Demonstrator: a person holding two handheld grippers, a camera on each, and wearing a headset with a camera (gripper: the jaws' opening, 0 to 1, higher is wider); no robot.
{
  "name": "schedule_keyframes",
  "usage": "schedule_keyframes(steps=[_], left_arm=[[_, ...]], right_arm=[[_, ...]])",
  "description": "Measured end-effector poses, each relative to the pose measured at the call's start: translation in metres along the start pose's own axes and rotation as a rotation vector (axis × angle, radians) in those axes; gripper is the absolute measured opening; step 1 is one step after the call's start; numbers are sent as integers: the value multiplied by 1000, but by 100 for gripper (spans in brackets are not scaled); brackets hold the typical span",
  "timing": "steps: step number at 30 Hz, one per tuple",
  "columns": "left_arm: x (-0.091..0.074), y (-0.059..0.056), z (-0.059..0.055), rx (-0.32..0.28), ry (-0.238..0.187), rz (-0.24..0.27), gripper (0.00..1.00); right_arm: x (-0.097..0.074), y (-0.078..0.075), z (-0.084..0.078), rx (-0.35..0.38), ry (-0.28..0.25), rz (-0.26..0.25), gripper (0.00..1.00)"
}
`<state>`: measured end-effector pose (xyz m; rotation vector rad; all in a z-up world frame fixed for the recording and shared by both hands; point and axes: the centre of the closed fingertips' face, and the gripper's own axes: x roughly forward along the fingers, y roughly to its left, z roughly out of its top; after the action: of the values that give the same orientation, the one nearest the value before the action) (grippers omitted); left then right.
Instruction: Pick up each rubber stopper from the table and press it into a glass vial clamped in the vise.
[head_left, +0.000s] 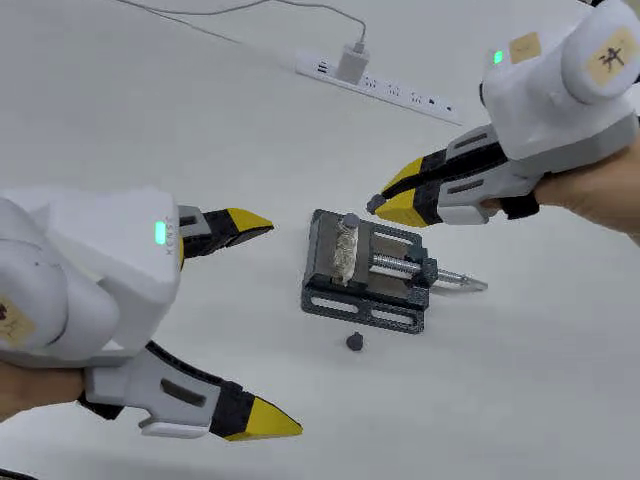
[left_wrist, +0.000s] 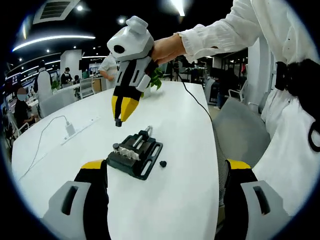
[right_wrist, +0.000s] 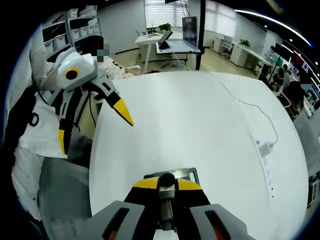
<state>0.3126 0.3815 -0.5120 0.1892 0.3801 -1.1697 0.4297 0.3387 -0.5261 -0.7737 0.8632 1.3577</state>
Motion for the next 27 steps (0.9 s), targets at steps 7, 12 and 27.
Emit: schedule_keyframes(steps=[7, 12, 27], left_arm=[[-1, 6, -7, -15, -4, 14, 99], [3, 7, -10, -25, -1, 9, 99], [7, 9, -8, -43, -28, 5, 99]], right_arm=[[28, -4, -20, -41, 106, 9, 6], [42, -7, -28, -61, 143, 14, 6], [53, -5, -34, -61, 192, 34, 6]])
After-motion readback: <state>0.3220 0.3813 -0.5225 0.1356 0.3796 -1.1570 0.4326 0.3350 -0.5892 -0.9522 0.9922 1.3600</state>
